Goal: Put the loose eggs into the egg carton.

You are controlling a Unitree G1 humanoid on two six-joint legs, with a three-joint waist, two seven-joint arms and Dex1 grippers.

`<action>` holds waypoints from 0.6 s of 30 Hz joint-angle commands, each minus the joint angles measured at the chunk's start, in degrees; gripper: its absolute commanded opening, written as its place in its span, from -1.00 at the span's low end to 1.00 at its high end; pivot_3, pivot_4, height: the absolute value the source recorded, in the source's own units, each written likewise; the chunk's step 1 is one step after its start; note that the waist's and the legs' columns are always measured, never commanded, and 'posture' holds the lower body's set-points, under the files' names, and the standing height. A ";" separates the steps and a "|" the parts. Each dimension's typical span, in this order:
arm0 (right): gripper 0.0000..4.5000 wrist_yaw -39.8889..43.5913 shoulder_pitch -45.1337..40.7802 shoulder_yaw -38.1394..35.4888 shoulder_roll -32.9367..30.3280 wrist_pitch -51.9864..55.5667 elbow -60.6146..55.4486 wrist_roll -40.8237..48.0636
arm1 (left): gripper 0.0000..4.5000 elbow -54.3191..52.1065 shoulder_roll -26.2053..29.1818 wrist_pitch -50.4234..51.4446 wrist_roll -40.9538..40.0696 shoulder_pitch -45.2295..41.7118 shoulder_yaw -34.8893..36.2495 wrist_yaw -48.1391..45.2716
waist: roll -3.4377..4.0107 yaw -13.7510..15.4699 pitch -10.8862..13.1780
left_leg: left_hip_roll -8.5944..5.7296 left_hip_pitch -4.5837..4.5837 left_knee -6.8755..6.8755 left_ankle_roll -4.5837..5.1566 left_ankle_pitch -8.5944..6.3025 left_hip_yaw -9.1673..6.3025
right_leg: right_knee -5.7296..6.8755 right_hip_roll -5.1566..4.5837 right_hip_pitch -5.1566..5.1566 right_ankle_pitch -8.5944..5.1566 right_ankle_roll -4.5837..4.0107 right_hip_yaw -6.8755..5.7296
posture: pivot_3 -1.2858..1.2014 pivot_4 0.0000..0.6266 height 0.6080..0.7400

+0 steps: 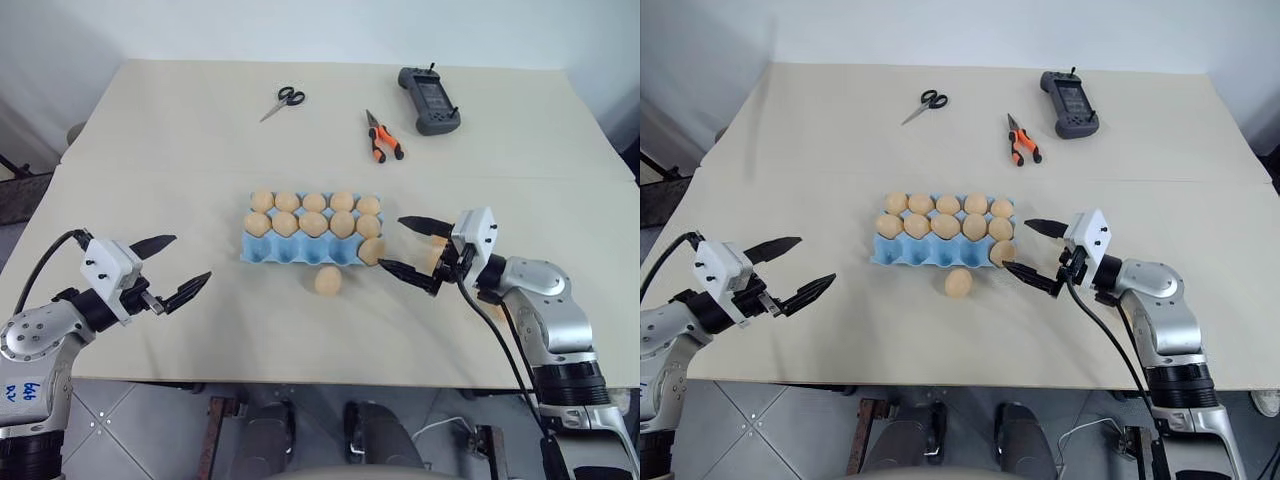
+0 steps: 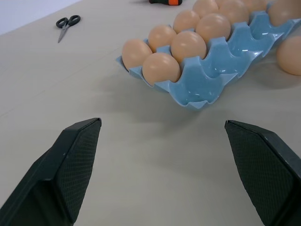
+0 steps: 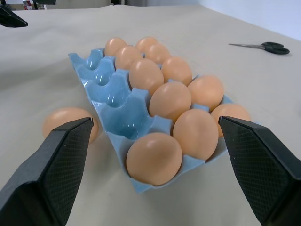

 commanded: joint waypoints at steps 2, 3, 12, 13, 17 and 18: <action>1.00 -0.24 -0.55 -0.70 0.05 -0.61 -0.82 0.71 | 0.99 -0.57 0.05 -1.85 0.63 0.32 0.29 0.07 | 0.00 0.00 0.00 | 0.00 0.00 0.00 0.00 0.00 0.01 | -0.01 0.00 0.00 0.00 0.00 0.01 | 0.03 -0.52 1.00; 1.00 -0.45 -0.37 -0.96 -0.06 -0.67 -0.86 0.67 | 0.99 -0.51 -0.12 -1.40 0.14 0.15 0.11 -0.16 | 0.00 -0.01 0.00 | 0.00 0.00 0.00 0.00 0.00 0.01 | -0.01 0.00 0.00 0.00 0.00 0.01 | 0.03 -0.52 1.00; 1.00 -3.70 4.93 -11.44 -5.18 0.97 -3.20 3.58 | 0.99 0.01 -0.65 -1.09 -0.05 -3.38 -6.62 -4.44 | 0.01 0.58 0.00 | -0.02 -0.08 0.11 0.04 -0.02 -0.02 | -0.02 -0.03 0.01 0.00 0.00 -0.03 | 0.03 -0.52 1.00; 1.00 -4.24 6.57 -13.32 -6.11 1.05 -3.88 3.75 | 0.99 0.03 -0.68 -1.08 -0.03 -3.90 -7.67 -5.21 | 0.02 0.73 0.00 | -0.02 -0.11 0.16 0.06 -0.04 -0.02 | -0.02 -0.03 0.01 0.00 0.00 -0.04 | 0.03 -0.52 1.00; 1.00 -5.52 15.47 -21.37 -9.21 1.81 -6.26 4.76 | 0.99 1.12 -1.36 -1.90 1.27 -6.85 -12.56 -7.47 | 0.03 0.83 -0.01 | -0.01 -0.14 0.18 0.08 -0.07 -0.02 | -0.04 -0.02 0.01 0.00 0.01 -0.05 | 0.03 -0.52 1.00; 1.00 -5.65 18.19 -23.63 -9.78 1.81 -6.35 4.79 | 0.99 1.58 -1.76 -2.00 1.50 -7.91 -13.95 -8.01 | 0.10 0.92 -0.04 | -0.01 -0.14 0.19 0.08 -0.07 -0.02 | -0.03 -0.02 0.02 0.00 0.01 -0.06 | 0.03 -0.52 1.00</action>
